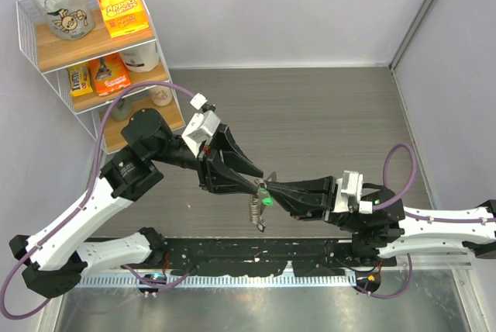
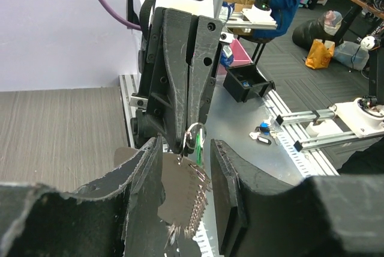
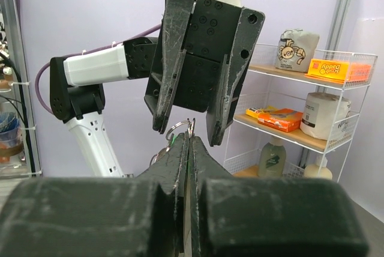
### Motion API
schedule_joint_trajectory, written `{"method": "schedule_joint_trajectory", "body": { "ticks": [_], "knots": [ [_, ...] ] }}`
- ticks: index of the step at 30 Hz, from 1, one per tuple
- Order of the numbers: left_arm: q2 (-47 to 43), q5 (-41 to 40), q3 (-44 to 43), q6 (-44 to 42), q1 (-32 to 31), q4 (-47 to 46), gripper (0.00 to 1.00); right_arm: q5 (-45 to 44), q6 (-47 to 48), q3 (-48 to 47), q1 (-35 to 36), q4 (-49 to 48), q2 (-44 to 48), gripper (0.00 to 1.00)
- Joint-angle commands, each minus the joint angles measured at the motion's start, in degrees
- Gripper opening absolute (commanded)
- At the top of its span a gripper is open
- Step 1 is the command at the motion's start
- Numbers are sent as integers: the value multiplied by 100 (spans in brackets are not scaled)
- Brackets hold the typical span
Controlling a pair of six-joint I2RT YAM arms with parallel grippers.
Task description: Put the keys on the keyring
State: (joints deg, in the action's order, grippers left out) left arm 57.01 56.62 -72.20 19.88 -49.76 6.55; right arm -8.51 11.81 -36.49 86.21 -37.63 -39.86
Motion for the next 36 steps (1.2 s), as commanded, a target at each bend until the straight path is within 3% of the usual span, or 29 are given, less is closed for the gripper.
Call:
{"method": "schedule_joint_trajectory", "body": {
  "ticks": [1, 20, 36],
  "knots": [
    [-120, -72, -250, -81, -16, -39, 43, -71, 23, -113, -8, -307, 136, 5],
    [-261, -195, -198, 113, -16, -373, 35, -133, 49, -16, -8, -272, 180, 5],
    [-217, -178, -198, 209, -16, -514, 34, -54, 58, -148, -8, -192, 118, 5]
  ]
}}
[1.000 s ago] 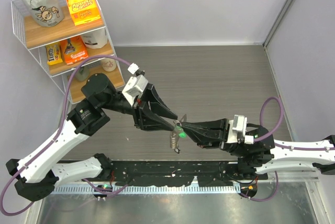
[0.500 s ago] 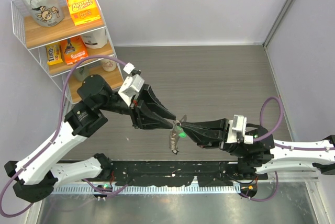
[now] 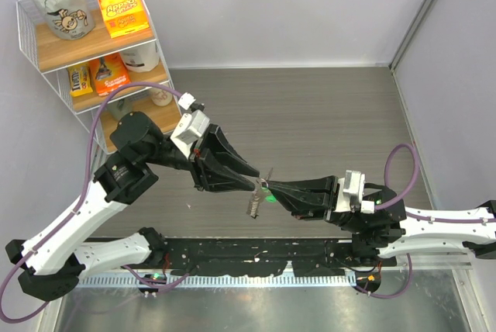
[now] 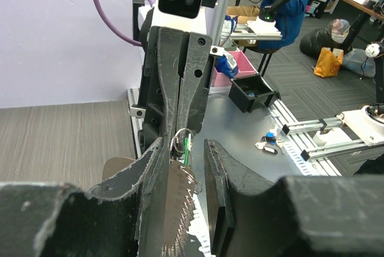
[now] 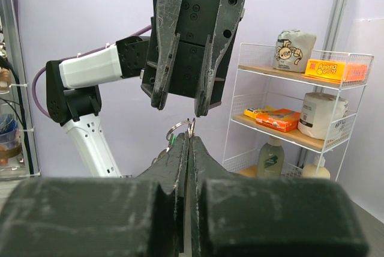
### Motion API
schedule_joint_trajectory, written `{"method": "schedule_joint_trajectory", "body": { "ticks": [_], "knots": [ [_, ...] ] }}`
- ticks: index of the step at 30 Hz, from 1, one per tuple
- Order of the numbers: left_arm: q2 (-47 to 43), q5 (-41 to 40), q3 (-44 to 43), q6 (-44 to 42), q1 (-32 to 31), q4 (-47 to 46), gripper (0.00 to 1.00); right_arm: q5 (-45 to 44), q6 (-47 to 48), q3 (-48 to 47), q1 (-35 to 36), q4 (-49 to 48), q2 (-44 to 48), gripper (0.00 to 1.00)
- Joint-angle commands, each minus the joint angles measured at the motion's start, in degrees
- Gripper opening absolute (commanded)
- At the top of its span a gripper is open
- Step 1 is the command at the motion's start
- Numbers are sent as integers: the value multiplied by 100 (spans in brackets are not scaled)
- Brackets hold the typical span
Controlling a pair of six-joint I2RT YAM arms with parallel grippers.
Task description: Put the keys on the keyring
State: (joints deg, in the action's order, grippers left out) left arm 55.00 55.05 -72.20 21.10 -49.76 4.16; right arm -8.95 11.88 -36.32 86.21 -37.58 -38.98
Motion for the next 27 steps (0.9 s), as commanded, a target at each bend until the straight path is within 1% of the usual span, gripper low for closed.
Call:
{"method": "schedule_joint_trajectory", "body": {
  "ticks": [1, 27],
  "knots": [
    [-25, -20, -198, 87, -16, -267, 34, -2, 51, -174, -8, -197, 14, 5],
    [-16, -11, -127, 25, -16, -197, 34, 86, 78, -315, -8, -250, -92, 5]
  ]
}}
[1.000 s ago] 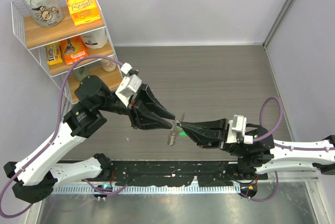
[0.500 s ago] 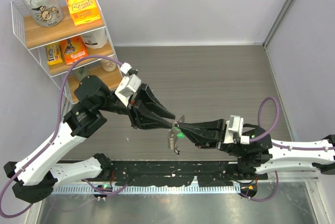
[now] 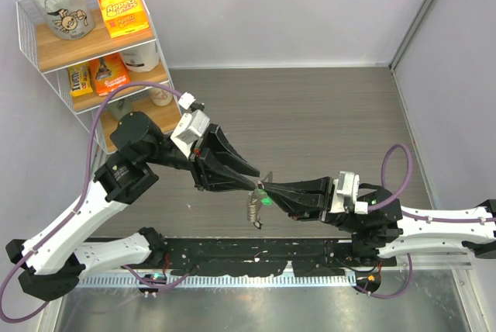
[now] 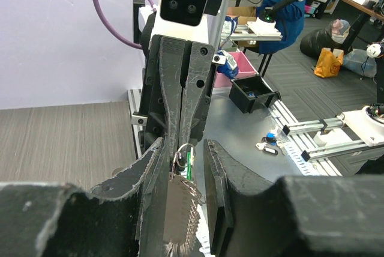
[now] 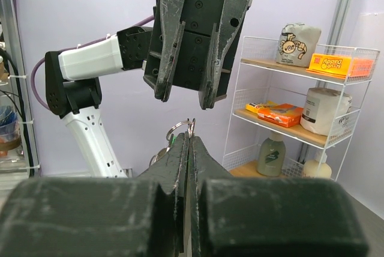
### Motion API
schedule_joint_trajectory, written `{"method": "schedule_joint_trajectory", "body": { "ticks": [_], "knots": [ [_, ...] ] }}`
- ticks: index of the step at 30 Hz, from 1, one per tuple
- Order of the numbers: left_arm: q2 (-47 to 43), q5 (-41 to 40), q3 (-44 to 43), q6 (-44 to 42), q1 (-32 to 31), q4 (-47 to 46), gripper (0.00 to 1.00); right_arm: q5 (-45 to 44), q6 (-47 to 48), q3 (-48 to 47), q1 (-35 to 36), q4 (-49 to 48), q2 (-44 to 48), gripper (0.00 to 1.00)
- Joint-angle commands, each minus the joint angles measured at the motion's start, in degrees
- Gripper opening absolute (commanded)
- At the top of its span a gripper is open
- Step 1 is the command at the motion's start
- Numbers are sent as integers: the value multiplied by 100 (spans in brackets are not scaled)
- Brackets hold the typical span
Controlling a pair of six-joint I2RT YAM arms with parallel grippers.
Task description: Put the keys on the keyring
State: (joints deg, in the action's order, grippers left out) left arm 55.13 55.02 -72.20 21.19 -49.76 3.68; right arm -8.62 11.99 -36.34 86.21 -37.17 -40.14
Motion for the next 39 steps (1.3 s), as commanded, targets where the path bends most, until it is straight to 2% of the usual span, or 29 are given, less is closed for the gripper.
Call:
{"method": "schedule_joint_trajectory", "body": {
  "ticks": [1, 39],
  "knots": [
    [-29, -9, -119, 8, -16, -149, 34, 80, 75, -321, -8, -282, 24, 5],
    [-126, 26, -13, -36, -16, -52, 28, 106, 190, -585, -8, -256, -161, 5]
  ]
}}
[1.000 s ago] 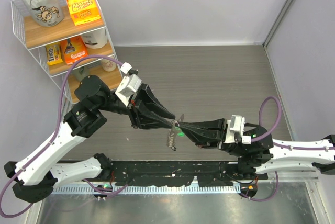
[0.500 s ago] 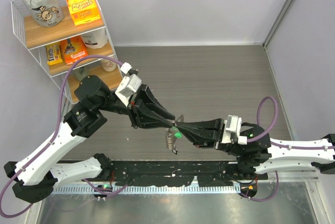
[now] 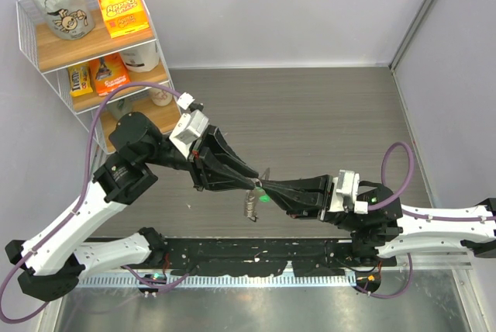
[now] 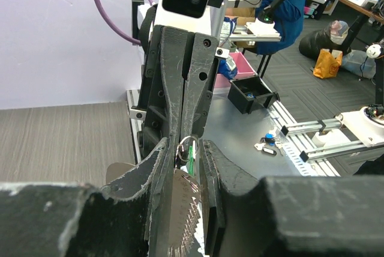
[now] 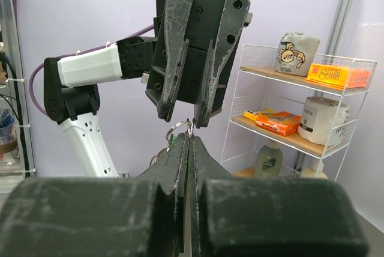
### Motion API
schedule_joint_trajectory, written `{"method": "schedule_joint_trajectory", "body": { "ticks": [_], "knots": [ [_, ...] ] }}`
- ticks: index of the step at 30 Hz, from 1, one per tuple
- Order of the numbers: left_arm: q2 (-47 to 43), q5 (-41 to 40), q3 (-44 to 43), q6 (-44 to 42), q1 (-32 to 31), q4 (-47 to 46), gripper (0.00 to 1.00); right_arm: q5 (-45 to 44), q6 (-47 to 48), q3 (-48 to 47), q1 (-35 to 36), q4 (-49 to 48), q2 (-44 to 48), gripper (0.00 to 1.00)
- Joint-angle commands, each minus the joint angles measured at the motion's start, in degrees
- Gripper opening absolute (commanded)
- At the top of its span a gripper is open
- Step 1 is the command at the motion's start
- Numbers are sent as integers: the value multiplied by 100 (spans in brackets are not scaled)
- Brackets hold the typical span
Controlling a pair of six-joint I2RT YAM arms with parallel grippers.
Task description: Put the keys on the keyring
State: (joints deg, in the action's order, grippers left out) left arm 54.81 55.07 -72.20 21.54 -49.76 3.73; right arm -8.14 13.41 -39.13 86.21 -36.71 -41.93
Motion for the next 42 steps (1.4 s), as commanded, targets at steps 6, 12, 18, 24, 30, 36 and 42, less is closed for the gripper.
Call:
{"method": "schedule_joint_trajectory", "body": {
  "ticks": [6, 12, 18, 24, 30, 36, 42],
  "knots": [
    [-67, 21, -4, -88, -16, -39, 26, 41, 56, -279, -8, -328, 18, 5],
    [-75, 4, 22, -115, -16, -4, 25, 41, 65, -261, -8, -363, 45, 5],
    [-49, -5, 5, -106, -16, -3, 22, 50, 57, -244, -8, -381, 45, 5],
    [-5, 39, -4, -106, -8, 23, 13, 67, 65, -235, -8, -381, 62, 5],
    [-14, -22, 5, -229, -16, 119, 0, 76, 83, -235, -8, -381, 89, 5],
    [-84, -259, 5, -361, -16, 304, 0, 85, 100, -182, -8, -355, 159, 5],
    [-181, -585, 22, -475, -16, 436, 0, 23, 92, -121, -8, -153, 317, 18]
  ]
}}
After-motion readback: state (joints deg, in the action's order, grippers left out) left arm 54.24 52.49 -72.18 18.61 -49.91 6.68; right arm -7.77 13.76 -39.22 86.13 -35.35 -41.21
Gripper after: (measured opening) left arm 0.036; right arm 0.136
